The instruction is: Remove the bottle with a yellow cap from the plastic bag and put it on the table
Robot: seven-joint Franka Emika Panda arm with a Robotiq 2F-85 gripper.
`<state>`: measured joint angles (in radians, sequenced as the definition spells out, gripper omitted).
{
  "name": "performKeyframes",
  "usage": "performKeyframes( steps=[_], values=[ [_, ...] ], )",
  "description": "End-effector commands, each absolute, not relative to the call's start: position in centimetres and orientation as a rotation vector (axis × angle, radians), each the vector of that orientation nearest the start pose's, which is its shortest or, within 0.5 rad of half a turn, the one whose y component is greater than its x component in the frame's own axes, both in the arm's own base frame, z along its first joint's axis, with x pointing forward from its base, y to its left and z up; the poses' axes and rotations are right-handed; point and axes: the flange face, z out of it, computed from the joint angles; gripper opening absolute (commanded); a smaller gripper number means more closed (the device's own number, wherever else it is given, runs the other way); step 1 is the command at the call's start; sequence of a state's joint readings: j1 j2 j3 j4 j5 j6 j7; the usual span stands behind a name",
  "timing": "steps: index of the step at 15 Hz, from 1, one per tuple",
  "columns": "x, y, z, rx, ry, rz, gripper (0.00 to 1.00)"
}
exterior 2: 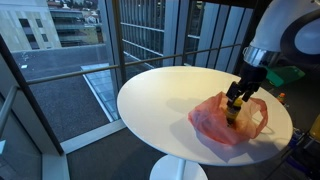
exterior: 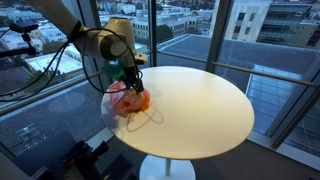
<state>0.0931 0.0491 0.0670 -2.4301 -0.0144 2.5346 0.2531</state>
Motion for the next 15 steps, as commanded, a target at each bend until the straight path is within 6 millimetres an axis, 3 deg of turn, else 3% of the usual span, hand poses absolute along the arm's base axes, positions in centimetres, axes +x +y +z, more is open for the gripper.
performKeyframes(
  steps=[1, 4, 13, 15],
  values=[
    [49.4, 7.6, 29.2, -3.154, 0.138, -0.132, 1.00],
    [49.4, 7.5, 29.3, -3.167, 0.127, -0.144, 0.98],
    [48.9, 7.8, 29.8, -3.172, 0.099, -0.139, 0.24],
    [48.7, 8.0, 30.3, -3.168, 0.092, -0.141, 0.20]
  ],
)
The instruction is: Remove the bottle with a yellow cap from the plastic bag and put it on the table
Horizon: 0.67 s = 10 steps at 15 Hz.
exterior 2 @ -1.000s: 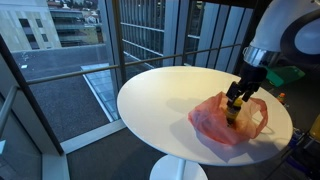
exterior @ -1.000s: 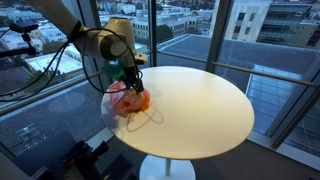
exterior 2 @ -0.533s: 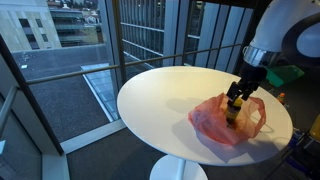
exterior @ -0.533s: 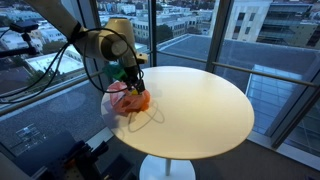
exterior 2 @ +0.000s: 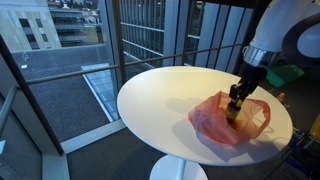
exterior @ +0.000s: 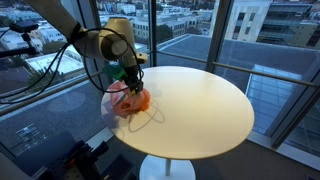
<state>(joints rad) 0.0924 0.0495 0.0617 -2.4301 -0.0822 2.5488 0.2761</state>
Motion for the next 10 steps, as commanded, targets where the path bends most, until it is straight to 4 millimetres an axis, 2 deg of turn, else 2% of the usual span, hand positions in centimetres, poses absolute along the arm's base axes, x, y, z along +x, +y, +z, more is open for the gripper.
performKeyframes(
  steps=[1, 10],
  values=[
    [48.5, 8.1, 30.6, -3.163, 0.088, -0.140, 0.20],
    [47.4, 9.5, 34.9, -3.086, 0.051, -0.145, 0.20]
  ],
)
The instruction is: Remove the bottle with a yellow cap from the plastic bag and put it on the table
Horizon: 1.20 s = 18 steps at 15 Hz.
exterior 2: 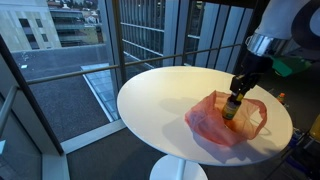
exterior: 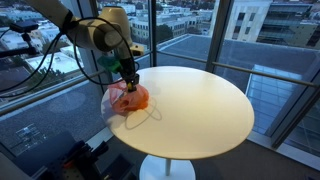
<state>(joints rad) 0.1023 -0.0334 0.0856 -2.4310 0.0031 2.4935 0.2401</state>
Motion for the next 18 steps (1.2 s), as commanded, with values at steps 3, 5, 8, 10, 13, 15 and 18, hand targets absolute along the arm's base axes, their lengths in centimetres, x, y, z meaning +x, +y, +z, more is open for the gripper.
performKeyframes(
  steps=[3, 5, 8, 10, 13, 15, 18],
  values=[
    [47.1, 9.5, 36.8, -3.064, 0.055, -0.162, 0.20],
    [47.0, 9.2, 38.1, -3.061, 0.068, -0.186, 0.20],
    [47.1, 8.4, 40.0, -3.059, 0.101, -0.232, 0.20],
    [47.2, 7.7, 41.1, -3.052, 0.126, -0.263, 0.20],
    [47.3, 6.4, 42.9, -3.044, 0.175, -0.312, 0.20],
    [47.4, 5.3, 43.6, -3.044, 0.217, -0.337, 0.20],
    [47.7, 3.4, 44.3, -3.040, 0.284, -0.356, 0.20]
  ],
)
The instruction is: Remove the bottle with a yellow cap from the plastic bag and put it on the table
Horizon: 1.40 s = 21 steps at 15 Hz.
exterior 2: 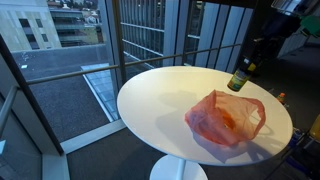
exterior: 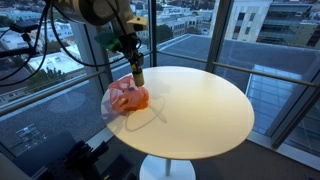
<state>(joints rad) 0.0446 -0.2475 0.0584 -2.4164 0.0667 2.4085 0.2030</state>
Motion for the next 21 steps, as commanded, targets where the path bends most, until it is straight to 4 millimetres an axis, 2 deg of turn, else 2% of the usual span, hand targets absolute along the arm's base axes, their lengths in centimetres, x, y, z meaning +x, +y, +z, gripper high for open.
performKeyframes(
  steps=[1, 9, 16, 21],
  values=[
    [47.9, 2.7, 44.4, -3.039, 0.307, -0.358, 0.20],
    [48.1, -2.9, 42.0, -3.030, 0.479, -0.278, 0.20],
    [48.0, -7.3, 37.2, -3.025, 0.615, -0.120, 0.20],
    [47.6, -9.6, 33.5, -3.029, 0.692, 0.025, 0.20]
  ],
)
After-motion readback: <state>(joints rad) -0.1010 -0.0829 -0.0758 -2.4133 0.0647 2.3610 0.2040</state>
